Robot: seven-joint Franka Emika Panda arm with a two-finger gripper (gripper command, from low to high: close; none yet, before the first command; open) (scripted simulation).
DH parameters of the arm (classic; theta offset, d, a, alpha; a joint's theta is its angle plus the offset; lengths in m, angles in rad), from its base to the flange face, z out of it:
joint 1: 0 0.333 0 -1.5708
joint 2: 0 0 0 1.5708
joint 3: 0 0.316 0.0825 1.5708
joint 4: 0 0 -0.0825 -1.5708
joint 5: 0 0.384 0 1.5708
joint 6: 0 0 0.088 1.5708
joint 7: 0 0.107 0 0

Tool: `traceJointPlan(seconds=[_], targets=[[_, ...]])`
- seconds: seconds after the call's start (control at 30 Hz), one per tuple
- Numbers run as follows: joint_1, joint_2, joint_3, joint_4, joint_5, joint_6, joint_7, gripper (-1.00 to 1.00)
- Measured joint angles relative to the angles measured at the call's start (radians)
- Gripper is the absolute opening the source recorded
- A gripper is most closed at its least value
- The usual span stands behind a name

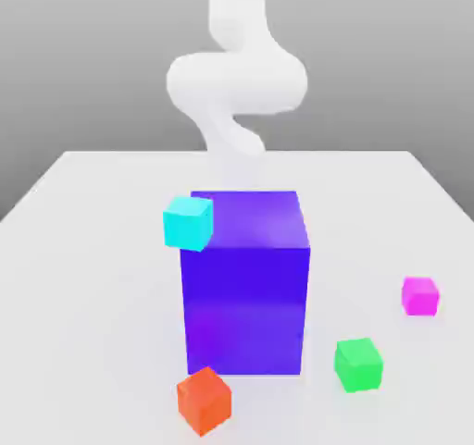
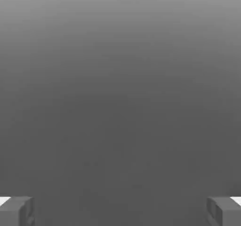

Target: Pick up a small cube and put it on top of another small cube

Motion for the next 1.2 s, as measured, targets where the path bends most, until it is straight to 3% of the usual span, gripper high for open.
traceJointPlan(seconds=[0.53,1.2], targets=[[0.339,0.291,-0.026,-0.152,-0.062,0.177,-0.667,0.00],[0.691,0.651,0.000,-0.342,-0.040,0.399,-1.563,0.00]])
